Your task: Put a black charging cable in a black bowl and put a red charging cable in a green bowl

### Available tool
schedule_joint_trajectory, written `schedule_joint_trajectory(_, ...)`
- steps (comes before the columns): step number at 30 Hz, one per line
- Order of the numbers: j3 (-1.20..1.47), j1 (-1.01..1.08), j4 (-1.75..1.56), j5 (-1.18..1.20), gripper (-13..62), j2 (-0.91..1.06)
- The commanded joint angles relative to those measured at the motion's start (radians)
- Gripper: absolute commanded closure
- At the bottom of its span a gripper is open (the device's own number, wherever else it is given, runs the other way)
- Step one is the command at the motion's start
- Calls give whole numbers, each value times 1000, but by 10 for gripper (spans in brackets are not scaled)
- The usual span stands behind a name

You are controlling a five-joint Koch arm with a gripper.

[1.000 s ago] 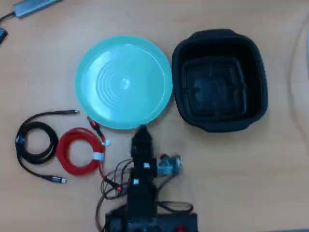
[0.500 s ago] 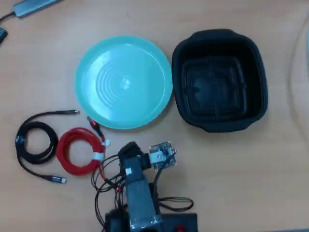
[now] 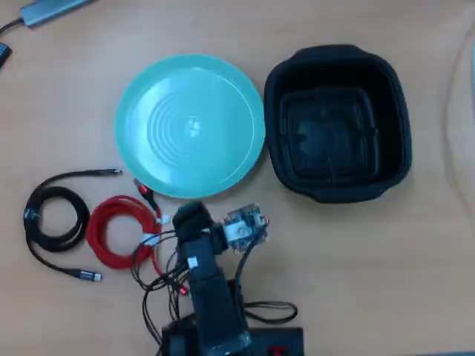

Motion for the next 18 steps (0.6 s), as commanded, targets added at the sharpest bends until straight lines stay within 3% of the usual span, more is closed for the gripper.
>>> schedule_joint_trajectory(1,-95,-26,72,11,250,100)
schedule_joint_trajectory(8,-212,-86,164,43,250,98)
schedule_joint_trajectory(18,-305,-465,146,49,251,29)
